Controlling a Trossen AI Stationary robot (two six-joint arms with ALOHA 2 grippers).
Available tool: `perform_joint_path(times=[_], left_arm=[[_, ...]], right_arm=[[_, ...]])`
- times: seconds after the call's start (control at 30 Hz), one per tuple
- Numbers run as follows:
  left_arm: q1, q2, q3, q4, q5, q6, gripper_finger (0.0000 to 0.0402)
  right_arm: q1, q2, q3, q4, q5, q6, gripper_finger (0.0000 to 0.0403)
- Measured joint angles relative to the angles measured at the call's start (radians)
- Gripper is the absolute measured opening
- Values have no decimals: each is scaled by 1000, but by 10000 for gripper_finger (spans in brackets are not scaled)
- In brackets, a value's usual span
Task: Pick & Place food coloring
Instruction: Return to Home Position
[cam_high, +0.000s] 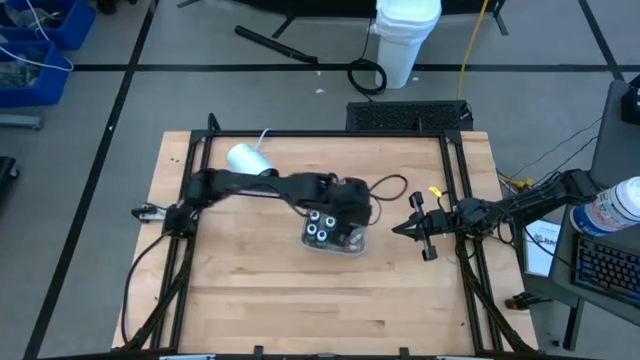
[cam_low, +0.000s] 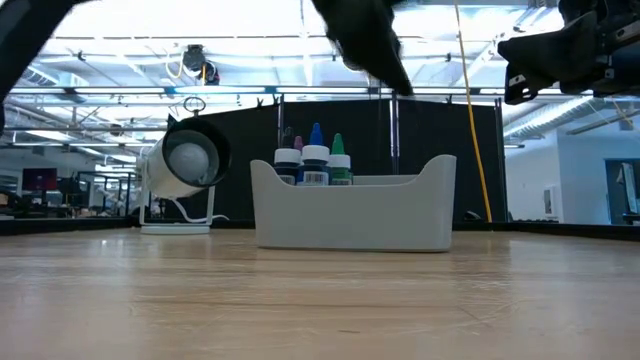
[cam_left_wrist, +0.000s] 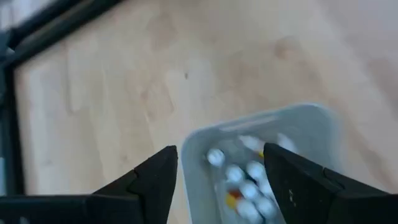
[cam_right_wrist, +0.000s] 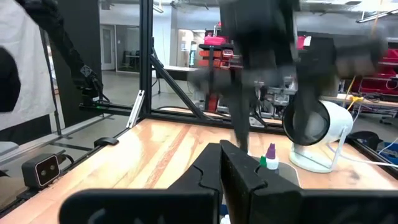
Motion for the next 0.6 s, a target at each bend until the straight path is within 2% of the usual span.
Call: perform_joint_path(times=[0.13, 0.2, 0.27, 0.33, 0.5, 0.6], left_arm=[[-32, -151, 0, -130, 10, -41, 234], [-51, -223, 2, -252, 21, -67, 218], [-71, -285, -3, -372, 58, -94, 188], [-95, -354, -50, -386, 121, -123, 145], [-171, -594, -318, -294, 167, -204, 20], [-209, -769, -563, -165, 171, -266, 15]], right_arm=[[0, 0, 0, 0, 0, 0, 0], [0, 0, 0, -2, 0, 0, 0], [2, 0, 0, -12, 0, 3, 0], [6, 0, 0, -25, -10, 3, 0], [18, 0, 0, -31, -45, 8, 0], [28, 0, 0, -30, -58, 2, 0]])
